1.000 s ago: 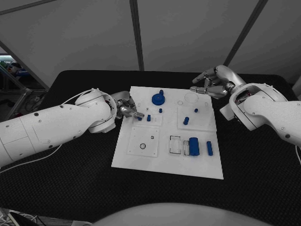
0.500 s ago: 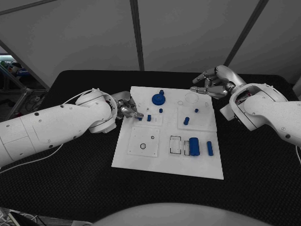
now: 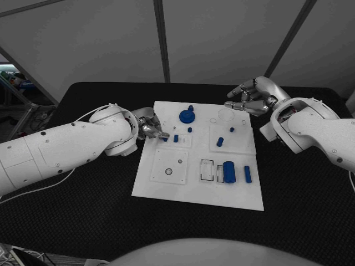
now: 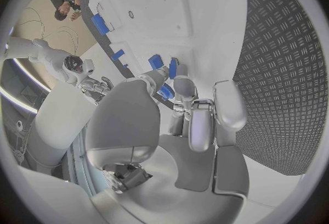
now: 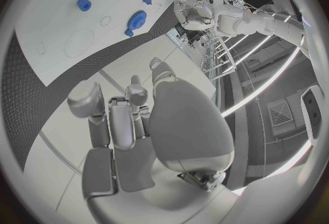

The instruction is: Assemble the parts on the task board

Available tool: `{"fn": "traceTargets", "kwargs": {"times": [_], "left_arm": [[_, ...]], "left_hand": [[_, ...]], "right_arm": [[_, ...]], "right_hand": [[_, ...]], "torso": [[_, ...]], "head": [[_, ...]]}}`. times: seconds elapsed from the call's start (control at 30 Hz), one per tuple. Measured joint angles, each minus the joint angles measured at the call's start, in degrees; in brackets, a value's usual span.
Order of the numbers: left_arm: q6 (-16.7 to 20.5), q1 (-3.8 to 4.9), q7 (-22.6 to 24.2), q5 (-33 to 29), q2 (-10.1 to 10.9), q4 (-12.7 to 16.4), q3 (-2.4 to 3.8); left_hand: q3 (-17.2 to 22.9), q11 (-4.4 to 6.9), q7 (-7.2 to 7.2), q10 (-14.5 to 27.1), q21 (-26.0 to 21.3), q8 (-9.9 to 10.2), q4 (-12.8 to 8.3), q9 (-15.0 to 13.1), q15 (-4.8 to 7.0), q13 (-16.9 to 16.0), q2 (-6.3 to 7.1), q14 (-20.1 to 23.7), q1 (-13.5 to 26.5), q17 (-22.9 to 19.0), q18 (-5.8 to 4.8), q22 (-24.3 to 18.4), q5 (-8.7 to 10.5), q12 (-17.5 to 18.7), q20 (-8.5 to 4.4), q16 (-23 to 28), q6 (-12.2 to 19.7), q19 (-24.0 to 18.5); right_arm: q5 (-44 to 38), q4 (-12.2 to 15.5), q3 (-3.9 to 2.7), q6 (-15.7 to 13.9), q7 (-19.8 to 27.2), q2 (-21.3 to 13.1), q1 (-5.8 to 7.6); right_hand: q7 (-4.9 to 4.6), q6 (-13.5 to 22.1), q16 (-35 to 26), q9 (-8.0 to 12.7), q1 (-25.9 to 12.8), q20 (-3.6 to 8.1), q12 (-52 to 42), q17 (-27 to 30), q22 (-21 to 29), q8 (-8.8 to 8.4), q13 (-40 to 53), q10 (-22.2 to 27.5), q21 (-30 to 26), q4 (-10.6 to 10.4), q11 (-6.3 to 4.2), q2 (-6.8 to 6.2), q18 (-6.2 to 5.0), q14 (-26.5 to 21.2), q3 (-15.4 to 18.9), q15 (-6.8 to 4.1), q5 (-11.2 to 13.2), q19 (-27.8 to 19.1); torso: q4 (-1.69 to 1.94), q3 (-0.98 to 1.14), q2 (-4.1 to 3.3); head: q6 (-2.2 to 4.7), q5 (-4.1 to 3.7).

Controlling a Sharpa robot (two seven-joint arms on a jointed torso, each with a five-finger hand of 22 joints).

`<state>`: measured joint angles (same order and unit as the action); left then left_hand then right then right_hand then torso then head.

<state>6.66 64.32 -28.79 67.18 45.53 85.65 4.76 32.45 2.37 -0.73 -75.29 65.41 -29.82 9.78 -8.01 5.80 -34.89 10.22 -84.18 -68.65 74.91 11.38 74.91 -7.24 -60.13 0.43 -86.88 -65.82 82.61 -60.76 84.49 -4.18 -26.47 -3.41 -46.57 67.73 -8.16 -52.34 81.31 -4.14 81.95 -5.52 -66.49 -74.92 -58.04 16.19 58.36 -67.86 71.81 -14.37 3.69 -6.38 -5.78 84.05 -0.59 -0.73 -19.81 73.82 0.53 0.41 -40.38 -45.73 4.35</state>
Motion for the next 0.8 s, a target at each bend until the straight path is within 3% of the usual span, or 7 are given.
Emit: {"fn": "traceTargets", "kwargs": {"times": [0.8], "left_arm": [[-2.2,0.12,0.0,0.19,0.17,0.19,0.14]], "left_hand": [[0.46,-0.25,0.0,-0.38,0.62,-0.82,0.0,0.05,0.04,-1.03,1.01,0.22,1.02,0.0,-0.01,0.0,-1.41,-0.39,-0.21,0.0,0.0,0.2]], "right_arm": [[0.0,-0.06,0.0,0.06,0.01,0.03,-0.01]], "right_hand": [[0.0,0.0,0.0,0.0,0.0,0.0,0.0,0.01,-0.01,0.0,0.01,0.0,0.0,0.0,0.0,0.0,0.0,0.0,0.0,0.0,0.0,0.0]], "torso": [[-0.01,0.0,-0.01]], "head": [[-0.18,0.04]]}}
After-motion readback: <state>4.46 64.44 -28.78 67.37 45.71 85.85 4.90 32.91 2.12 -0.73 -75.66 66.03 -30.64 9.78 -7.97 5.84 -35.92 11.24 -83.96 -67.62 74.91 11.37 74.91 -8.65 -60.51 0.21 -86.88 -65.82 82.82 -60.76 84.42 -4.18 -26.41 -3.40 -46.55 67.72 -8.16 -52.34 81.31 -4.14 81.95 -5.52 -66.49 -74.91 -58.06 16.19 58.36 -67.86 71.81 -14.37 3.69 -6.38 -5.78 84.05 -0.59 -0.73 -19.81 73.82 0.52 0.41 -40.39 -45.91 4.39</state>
